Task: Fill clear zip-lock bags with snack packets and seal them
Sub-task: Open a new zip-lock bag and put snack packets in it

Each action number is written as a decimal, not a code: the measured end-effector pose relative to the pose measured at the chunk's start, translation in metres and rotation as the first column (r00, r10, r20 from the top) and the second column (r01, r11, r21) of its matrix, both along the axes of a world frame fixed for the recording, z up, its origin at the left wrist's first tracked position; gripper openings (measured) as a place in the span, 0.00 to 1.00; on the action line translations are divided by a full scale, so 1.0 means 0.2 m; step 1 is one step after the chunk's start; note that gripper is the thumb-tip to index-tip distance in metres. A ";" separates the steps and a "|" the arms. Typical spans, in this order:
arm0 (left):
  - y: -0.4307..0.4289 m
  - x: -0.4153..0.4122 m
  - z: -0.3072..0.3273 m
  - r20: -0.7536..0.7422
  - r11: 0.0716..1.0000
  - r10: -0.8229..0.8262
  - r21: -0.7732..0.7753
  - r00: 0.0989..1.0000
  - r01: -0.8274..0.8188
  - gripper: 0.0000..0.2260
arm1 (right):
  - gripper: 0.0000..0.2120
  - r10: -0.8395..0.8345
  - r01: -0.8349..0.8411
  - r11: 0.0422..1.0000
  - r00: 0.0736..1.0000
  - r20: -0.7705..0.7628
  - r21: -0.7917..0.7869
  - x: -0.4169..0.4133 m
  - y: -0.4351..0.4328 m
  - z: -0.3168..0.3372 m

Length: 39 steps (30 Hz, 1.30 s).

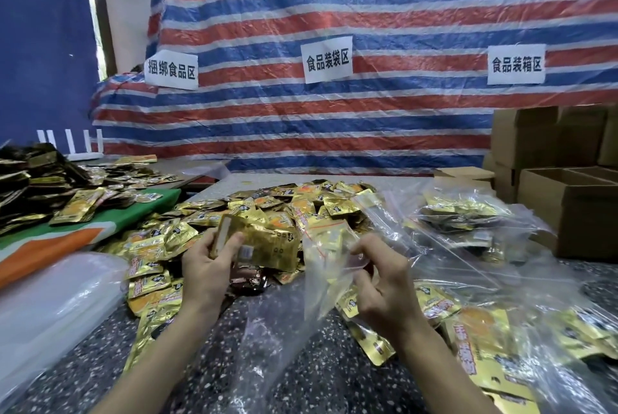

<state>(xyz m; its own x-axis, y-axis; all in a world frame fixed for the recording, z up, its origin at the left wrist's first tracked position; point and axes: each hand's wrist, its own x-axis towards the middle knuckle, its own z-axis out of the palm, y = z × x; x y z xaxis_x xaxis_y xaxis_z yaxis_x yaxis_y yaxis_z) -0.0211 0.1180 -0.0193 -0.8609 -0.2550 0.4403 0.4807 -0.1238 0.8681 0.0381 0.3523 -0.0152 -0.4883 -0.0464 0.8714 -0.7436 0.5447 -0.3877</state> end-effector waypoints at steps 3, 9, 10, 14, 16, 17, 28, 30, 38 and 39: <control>-0.02 0.06 0.11 -0.092 0.994 0.108 0.003 0.990 -0.108 0.08 | 0.06 -0.026 0.026 0.998 1.000 -0.010 0.061 0.00 -0.02 -0.01; 0.06 0.24 0.44 -0.324 0.975 0.212 0.002 0.922 -0.224 0.06 | 0.08 -0.015 0.015 0.994 1.000 -0.001 0.112 0.01 -0.06 -0.02; 0.09 0.26 0.47 -0.335 0.978 0.177 -0.044 0.925 -0.204 0.05 | 0.07 -0.008 0.010 0.993 1.000 -0.014 0.117 0.02 -0.07 -0.02; 0.21 0.32 0.54 -0.336 0.915 0.096 -0.340 0.937 -0.216 0.07 | 0.03 0.018 -0.011 0.993 0.998 -0.058 0.119 0.04 -0.09 -0.01; 0.24 0.33 0.53 -0.293 0.852 0.083 -0.474 0.952 -0.220 0.08 | 0.02 0.031 -0.026 0.998 0.995 -0.090 0.063 0.04 -0.08 -0.01; 0.25 0.33 0.53 -0.259 0.823 0.085 -0.526 0.962 -0.215 0.08 | 0.02 0.024 -0.021 0.999 0.993 -0.113 0.028 0.04 -0.08 -0.01; 0.26 0.30 0.44 0.147 0.637 0.076 -0.768 0.986 0.066 0.02 | 0.08 0.048 -0.075 0.991 0.970 -0.237 -0.107 0.02 -0.06 0.00; 0.24 0.28 0.45 0.187 0.586 0.076 -0.803 0.980 0.108 0.04 | 0.09 0.058 -0.092 0.987 0.968 -0.243 -0.128 0.03 -0.06 0.00; 0.20 0.29 0.57 0.046 0.435 -0.037 -0.899 0.998 0.057 0.03 | 0.04 0.052 -0.102 0.980 0.960 -0.275 -0.173 0.03 -0.04 0.02; 0.18 0.29 0.59 0.026 0.472 -0.054 -0.880 0.998 0.048 0.01 | 0.04 0.044 -0.100 0.976 0.960 -0.277 -0.191 0.03 -0.03 0.02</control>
<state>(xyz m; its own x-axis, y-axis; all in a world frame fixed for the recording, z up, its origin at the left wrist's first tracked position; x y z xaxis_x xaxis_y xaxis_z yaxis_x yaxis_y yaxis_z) 0.0371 0.1533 0.0983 -0.8563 0.3134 0.4106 0.5042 0.6797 0.5327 0.0439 0.3454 -0.0109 -0.2356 0.1170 0.9648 -0.8699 0.4172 -0.2630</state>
